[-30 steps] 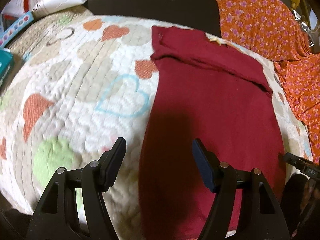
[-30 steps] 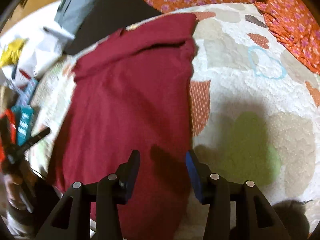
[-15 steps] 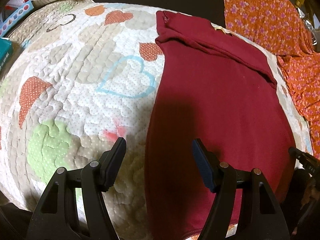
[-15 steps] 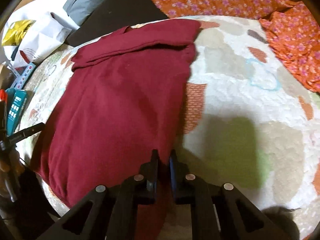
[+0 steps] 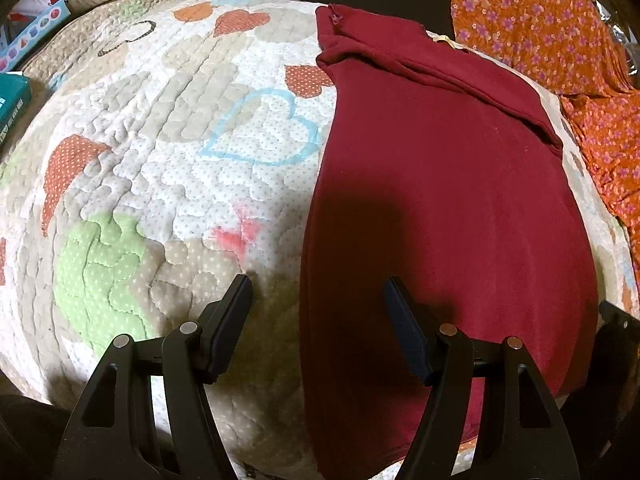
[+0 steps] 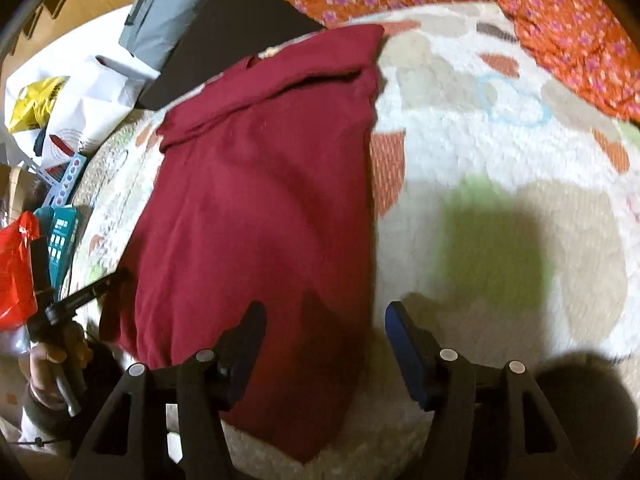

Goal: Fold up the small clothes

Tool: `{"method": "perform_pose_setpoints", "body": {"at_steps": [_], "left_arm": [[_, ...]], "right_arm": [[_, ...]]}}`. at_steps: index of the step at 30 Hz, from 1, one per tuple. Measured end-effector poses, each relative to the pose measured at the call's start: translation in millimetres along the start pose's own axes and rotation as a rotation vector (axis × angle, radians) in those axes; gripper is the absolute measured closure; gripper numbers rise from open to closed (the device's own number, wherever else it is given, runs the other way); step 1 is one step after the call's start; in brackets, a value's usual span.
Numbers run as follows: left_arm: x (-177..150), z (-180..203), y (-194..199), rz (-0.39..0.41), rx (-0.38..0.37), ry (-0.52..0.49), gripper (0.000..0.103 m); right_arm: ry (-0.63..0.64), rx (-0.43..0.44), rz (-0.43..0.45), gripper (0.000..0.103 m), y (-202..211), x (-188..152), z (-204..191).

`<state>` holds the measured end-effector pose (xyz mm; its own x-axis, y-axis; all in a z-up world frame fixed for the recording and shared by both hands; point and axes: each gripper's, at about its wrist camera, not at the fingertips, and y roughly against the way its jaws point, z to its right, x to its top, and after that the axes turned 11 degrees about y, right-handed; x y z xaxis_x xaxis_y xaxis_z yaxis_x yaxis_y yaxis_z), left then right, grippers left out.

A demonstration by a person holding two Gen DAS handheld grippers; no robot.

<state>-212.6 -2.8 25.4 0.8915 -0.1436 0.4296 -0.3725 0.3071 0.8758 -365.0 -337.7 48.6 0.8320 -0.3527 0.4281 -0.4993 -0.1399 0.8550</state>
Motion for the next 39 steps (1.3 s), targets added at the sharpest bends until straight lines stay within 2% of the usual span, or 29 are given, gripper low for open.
{"method": "perform_pose_setpoints", "body": {"at_steps": [8, 13, 17, 25, 29, 34, 39], "left_arm": [[-3, -2, 6, 0.013, 0.002, -0.01, 0.035], [-7, -5, 12, -0.022, -0.053, 0.015, 0.035], [-15, 3, 16, 0.016, 0.008, -0.036, 0.035], [-21, 5, 13, 0.043, 0.064, -0.068, 0.035], [-20, 4, 15, 0.047, 0.058, -0.068, 0.035], [-21, -4, 20, -0.007, -0.009, -0.017, 0.035], [-25, -2, 20, -0.008, 0.019, -0.034, 0.035]], "right_arm": [[-0.004, 0.013, -0.06, 0.043, -10, -17, -8], [-0.005, 0.02, -0.078, 0.043, -12, -22, -8], [-0.012, 0.025, -0.078, 0.043, -12, -23, -6], [-0.02, 0.019, -0.083, 0.043, -17, -24, -5], [-0.018, 0.014, -0.085, 0.043, -18, -24, -6], [-0.001, 0.009, -0.108, 0.043, -17, -24, -11], [-0.001, 0.037, -0.123, 0.043, -15, -30, -12]]}}
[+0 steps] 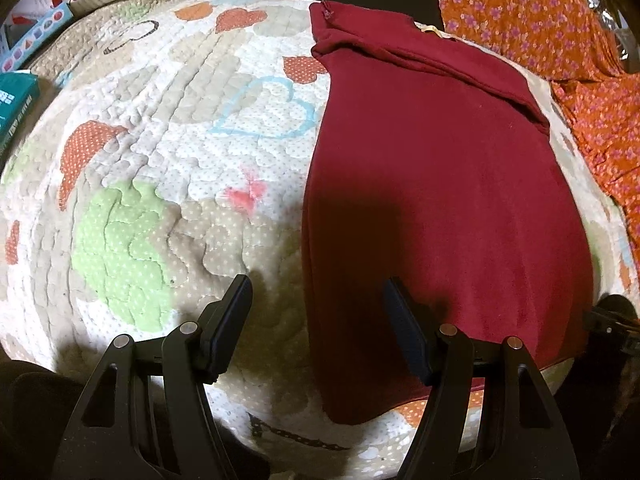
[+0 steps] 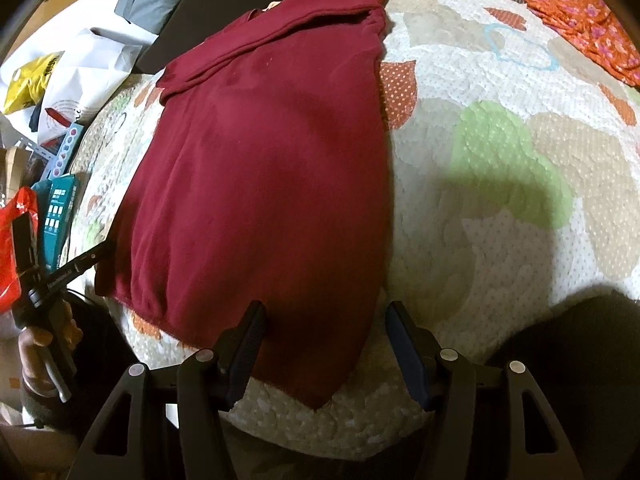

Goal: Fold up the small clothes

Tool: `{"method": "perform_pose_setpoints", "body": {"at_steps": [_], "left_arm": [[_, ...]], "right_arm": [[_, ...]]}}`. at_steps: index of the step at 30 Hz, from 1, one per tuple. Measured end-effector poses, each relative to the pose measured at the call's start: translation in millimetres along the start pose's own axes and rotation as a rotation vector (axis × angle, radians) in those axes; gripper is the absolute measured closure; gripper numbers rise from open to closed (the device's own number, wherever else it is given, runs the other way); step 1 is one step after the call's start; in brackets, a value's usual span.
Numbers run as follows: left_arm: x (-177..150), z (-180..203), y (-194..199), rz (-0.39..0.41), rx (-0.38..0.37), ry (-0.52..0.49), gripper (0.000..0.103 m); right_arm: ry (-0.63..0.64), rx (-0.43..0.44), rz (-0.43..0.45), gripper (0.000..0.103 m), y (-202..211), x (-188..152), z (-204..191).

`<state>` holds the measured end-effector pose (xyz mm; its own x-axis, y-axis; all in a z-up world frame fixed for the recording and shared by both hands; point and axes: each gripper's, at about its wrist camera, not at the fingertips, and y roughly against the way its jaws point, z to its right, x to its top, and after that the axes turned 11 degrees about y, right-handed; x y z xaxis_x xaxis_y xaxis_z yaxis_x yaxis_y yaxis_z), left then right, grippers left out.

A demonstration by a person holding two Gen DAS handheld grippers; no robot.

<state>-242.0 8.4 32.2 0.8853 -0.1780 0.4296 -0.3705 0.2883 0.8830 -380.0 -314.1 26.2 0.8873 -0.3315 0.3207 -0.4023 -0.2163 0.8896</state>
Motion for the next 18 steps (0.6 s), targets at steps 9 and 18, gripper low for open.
{"method": "perform_pose_setpoints", "body": {"at_steps": [9, 18], "left_arm": [[-1, 0, -2, 0.012, 0.03, -0.017, 0.035], [-5, -14, 8, -0.051, -0.053, 0.038, 0.035]], "right_arm": [[-0.022, 0.023, -0.009, 0.043, -5, -2, 1], [0.006, 0.035, -0.032, 0.043, -6, -2, -2]]}}
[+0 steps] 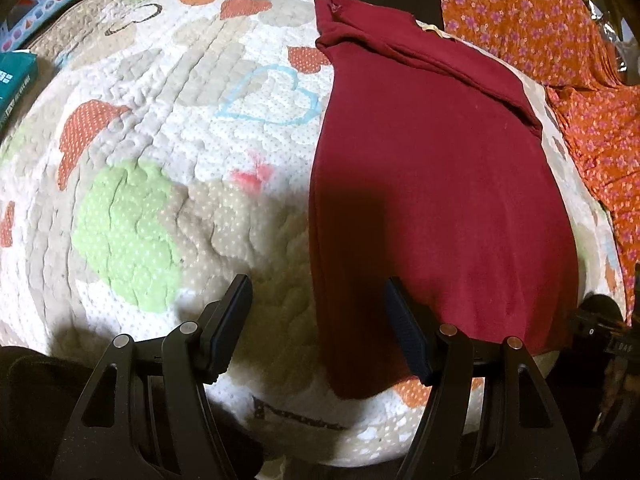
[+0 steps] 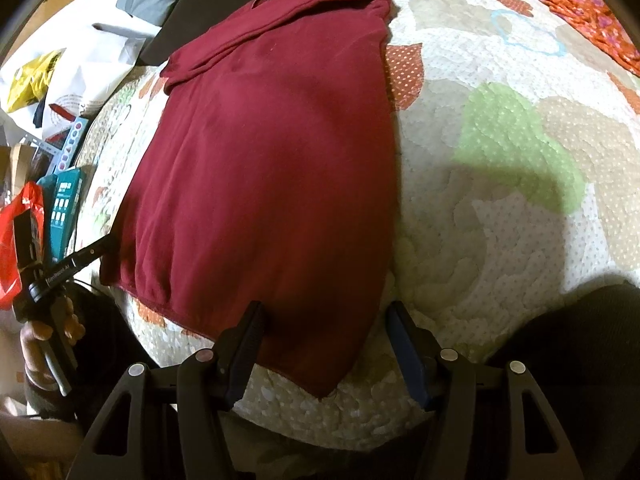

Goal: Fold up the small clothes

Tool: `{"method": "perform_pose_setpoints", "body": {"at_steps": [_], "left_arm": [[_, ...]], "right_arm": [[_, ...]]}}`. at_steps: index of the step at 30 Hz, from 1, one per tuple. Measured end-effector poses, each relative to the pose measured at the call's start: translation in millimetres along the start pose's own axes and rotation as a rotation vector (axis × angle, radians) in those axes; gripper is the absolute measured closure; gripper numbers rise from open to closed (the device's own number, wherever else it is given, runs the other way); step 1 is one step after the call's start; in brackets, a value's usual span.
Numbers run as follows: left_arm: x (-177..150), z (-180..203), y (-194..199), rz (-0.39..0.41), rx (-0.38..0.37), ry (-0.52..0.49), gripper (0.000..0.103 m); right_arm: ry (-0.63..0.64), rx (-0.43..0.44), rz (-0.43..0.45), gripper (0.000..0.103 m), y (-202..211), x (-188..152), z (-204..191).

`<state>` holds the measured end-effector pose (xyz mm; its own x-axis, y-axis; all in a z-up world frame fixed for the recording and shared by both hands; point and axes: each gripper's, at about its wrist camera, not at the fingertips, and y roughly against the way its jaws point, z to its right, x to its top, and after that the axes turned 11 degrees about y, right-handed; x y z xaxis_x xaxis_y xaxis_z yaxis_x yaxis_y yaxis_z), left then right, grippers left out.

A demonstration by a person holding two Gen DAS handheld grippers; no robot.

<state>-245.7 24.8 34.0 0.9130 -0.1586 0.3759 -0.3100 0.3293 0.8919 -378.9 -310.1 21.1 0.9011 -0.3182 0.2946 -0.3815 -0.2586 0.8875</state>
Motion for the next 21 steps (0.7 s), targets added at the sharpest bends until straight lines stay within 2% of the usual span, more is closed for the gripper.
{"method": "perform_pose_setpoints", "body": {"at_steps": [5, 11, 12, 13, 14, 15, 16, 18, 21], "left_arm": [[-6, 7, -9, -0.03, 0.029, -0.031, 0.034], [-14, 20, -14, -0.062, -0.041, -0.047, 0.034], [-14, 22, -15, -0.065, -0.062, -0.047, 0.044], [-13, 24, -16, -0.069, -0.068, -0.05, 0.05], [-12, 27, -16, -0.066, -0.052, -0.057, 0.064], [-11, 28, -15, -0.063, -0.045, -0.06, 0.084], [-8, 28, -13, -0.066, -0.062, -0.05, 0.096], [2, 26, -7, -0.089, -0.142, -0.002, 0.097], [16, 33, 7, -0.065, -0.196, -0.009, 0.097]], "right_arm": [[-0.003, 0.051, -0.008, 0.038, -4, -1, 2], [-0.011, 0.083, 0.014, 0.038, -5, -2, 5], [0.0, 0.08, 0.02, 0.04, -5, -2, 5], [0.016, 0.069, 0.025, 0.047, -4, -2, 5], [0.037, 0.054, 0.044, 0.066, -2, -1, 4], [0.04, 0.069, 0.071, 0.079, 0, -1, 4], [0.025, 0.121, 0.094, 0.095, 2, 0, 7], [0.018, 0.175, 0.129, 0.095, 8, 5, 7], [0.026, 0.245, 0.178, 0.095, 18, 15, 6]]}}
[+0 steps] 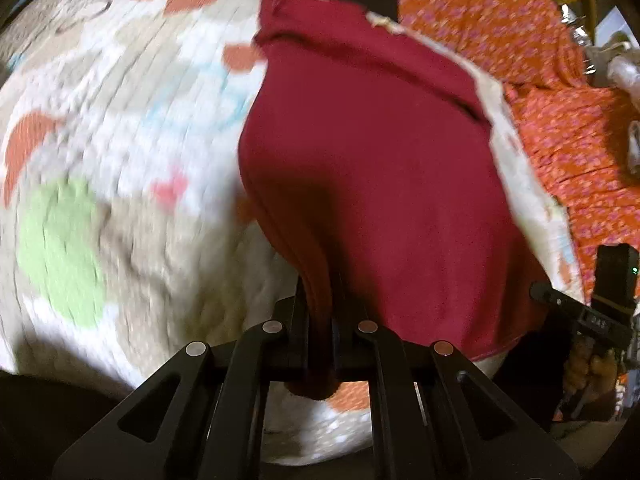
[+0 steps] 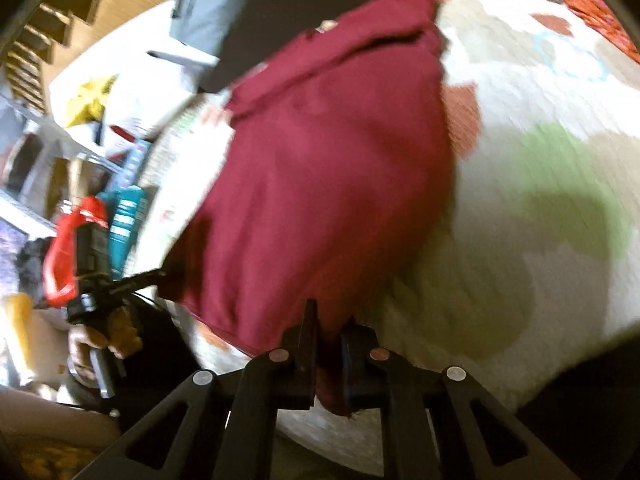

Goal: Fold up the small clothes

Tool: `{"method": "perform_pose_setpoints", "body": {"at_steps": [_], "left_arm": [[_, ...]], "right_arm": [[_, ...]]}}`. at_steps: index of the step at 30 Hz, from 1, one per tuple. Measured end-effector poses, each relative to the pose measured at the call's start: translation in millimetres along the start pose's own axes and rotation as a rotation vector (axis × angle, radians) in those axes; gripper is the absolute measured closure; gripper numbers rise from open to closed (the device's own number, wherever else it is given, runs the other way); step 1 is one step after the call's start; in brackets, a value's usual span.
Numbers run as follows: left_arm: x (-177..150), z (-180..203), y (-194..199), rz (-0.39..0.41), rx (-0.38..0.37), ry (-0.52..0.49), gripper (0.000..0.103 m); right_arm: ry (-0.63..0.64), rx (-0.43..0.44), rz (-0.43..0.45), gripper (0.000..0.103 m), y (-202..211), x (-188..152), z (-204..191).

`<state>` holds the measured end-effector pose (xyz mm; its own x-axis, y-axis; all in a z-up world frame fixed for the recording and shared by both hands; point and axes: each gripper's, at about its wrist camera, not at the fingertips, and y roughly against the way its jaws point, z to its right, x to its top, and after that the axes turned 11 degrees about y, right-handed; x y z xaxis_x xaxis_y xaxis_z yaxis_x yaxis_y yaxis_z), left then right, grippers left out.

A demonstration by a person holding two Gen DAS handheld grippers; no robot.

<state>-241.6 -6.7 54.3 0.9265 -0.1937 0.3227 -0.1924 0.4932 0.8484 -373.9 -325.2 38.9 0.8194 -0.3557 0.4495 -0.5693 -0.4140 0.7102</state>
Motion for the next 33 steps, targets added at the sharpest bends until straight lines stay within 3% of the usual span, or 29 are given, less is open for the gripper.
{"method": "perform_pose_setpoints", "body": {"at_steps": [4, 7, 14, 17, 22, 24, 27, 30, 31, 33], "left_arm": [[33, 20, 21, 0.056, -0.061, -0.027, 0.097], [73, 35, 28, 0.098, -0.095, -0.026, 0.097], [181, 60, 16, 0.212, -0.076, -0.019, 0.097], [229, 68, -8, 0.264, -0.005, -0.034, 0.097], [285, 55, -66, 0.261, 0.042, 0.056, 0.097], [298, 51, -86, 0.247, 0.052, 0.071, 0.097], [311, 44, -96, 0.213, 0.027, 0.1, 0.095], [316, 40, -81, 0.213, -0.034, 0.1, 0.085], [316, 43, -77, 0.219, -0.037, 0.094, 0.082], [316, 49, -67, 0.234, -0.045, 0.073, 0.07]], "right_arm": [[-0.009, 0.104, 0.126, 0.095, 21, 32, 1], [0.008, 0.116, 0.212, 0.095, 34, 70, 3], [0.056, 0.052, 0.332, 0.095, 40, 171, 19], [0.038, 0.026, 0.365, 0.095, 26, 215, 34], [-0.074, -0.09, 0.373, 0.095, -26, 274, 86], [-0.163, -0.114, 0.351, 0.095, -57, 286, 115], [-0.178, -0.172, 0.247, 0.092, -81, 296, 133], [-0.136, -0.144, 0.319, 0.08, -58, 287, 124], [-0.128, -0.166, 0.335, 0.068, -50, 284, 122], [-0.117, -0.229, 0.388, 0.064, -30, 280, 116]]}}
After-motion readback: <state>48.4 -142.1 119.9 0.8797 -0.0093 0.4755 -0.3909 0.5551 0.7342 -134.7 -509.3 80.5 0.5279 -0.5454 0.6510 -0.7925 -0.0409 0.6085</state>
